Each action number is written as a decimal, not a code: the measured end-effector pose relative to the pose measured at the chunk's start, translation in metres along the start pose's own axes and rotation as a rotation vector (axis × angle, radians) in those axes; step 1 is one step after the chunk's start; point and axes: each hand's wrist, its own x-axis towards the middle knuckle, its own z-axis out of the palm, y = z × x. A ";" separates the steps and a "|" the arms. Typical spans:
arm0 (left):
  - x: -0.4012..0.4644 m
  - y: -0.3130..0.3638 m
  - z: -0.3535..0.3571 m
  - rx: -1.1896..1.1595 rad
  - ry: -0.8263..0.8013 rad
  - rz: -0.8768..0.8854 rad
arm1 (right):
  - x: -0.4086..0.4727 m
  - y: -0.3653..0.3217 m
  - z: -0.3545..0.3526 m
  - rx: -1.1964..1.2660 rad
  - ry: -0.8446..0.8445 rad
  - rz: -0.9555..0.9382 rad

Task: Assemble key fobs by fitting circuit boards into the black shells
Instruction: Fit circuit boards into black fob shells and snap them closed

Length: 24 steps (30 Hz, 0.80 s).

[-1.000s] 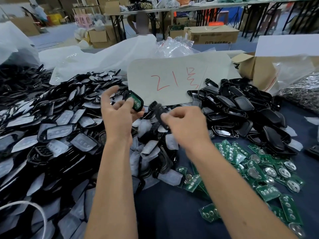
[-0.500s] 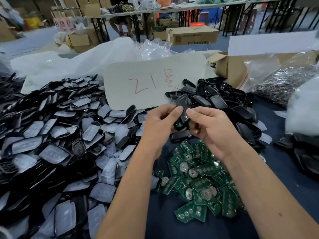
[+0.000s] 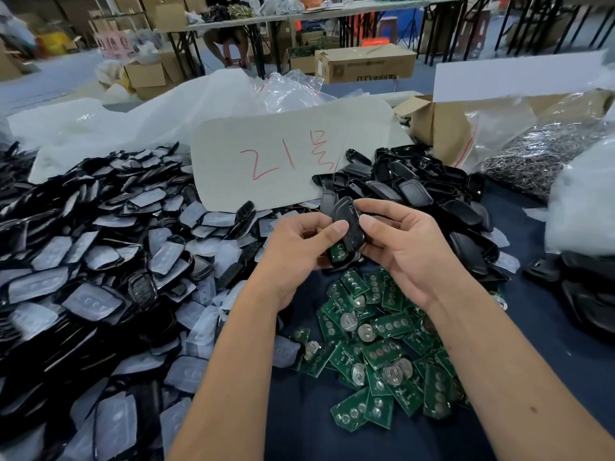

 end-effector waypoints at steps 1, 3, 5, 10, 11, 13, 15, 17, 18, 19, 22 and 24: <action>0.000 0.000 0.000 -0.012 -0.005 -0.005 | 0.000 0.001 0.000 0.012 -0.005 -0.015; -0.001 0.001 -0.001 -0.036 -0.016 -0.008 | -0.001 0.002 0.001 0.014 -0.002 -0.053; 0.000 0.001 -0.001 -0.054 -0.013 -0.013 | -0.001 0.004 0.003 0.003 0.013 -0.073; 0.000 0.000 0.001 0.059 0.112 0.036 | 0.001 0.012 0.005 -0.187 0.148 -0.159; 0.001 0.001 0.001 0.156 0.165 0.080 | 0.002 0.013 0.005 -0.245 0.146 -0.182; 0.003 0.002 0.002 0.456 0.281 0.212 | 0.002 0.016 0.008 -0.300 0.135 -0.180; 0.002 0.006 0.011 0.702 0.353 0.324 | 0.001 0.020 0.012 -0.349 0.176 -0.179; -0.002 0.007 0.023 0.792 0.360 0.391 | 0.001 0.022 0.016 -0.415 0.233 -0.220; -0.003 0.006 0.026 0.802 0.359 0.412 | 0.001 0.023 0.016 -0.407 0.242 -0.231; -0.003 0.004 0.026 0.795 0.352 0.427 | 0.001 0.023 0.016 -0.370 0.238 -0.229; -0.002 0.002 0.020 0.733 0.321 0.457 | 0.001 0.021 0.015 -0.237 0.163 -0.203; -0.002 0.002 0.019 0.727 0.318 0.477 | 0.000 0.020 0.016 -0.206 0.123 -0.188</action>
